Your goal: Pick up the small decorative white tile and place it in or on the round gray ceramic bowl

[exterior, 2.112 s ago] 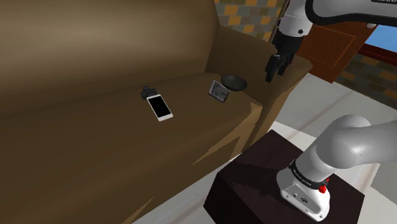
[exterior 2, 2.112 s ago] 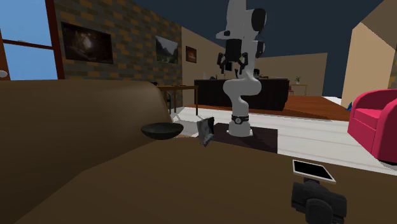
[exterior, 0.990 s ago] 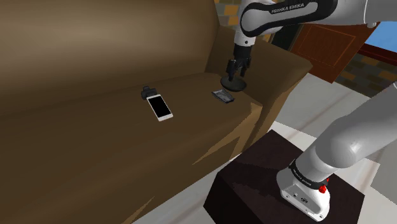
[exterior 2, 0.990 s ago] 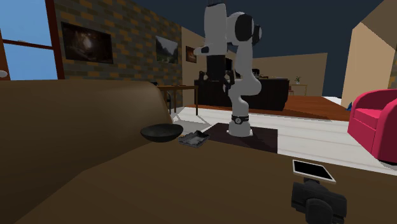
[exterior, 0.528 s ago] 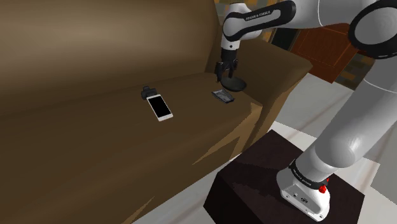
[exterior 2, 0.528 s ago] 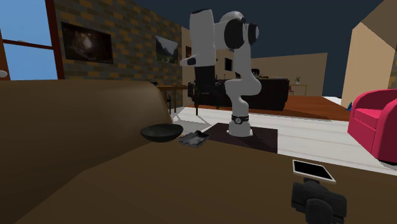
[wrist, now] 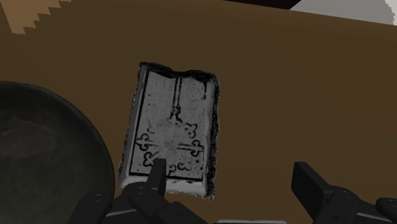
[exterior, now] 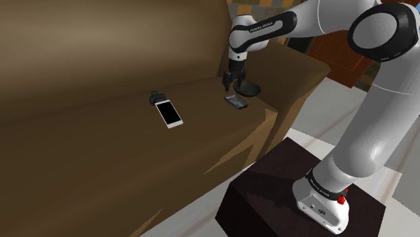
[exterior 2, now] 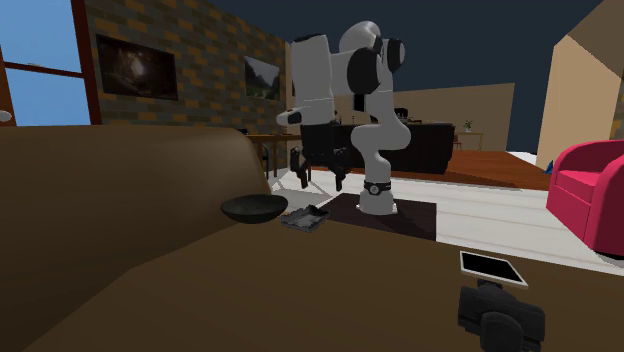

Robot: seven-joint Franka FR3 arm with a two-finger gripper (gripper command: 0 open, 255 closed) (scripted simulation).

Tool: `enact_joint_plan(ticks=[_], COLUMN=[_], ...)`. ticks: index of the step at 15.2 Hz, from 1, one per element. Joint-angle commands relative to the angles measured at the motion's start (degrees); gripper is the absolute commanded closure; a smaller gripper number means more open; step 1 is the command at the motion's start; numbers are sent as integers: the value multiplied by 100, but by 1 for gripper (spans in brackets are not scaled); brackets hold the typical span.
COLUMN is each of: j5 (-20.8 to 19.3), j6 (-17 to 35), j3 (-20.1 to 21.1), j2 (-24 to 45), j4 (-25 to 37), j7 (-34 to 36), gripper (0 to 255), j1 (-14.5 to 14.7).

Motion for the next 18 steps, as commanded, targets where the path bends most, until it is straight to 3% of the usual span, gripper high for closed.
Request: enact_joint_plan(ticks=[1,9,10,18], j5=[1,1,1,1], j6=[183,182,182,182], j3=[1,1,1,1], j2=[52,52,52,52], j4=[-129,-128,-128,-128], j7=[-2,-2,-2,-2], gripper=[0,0,255,255], j1=[1,1,1,1])
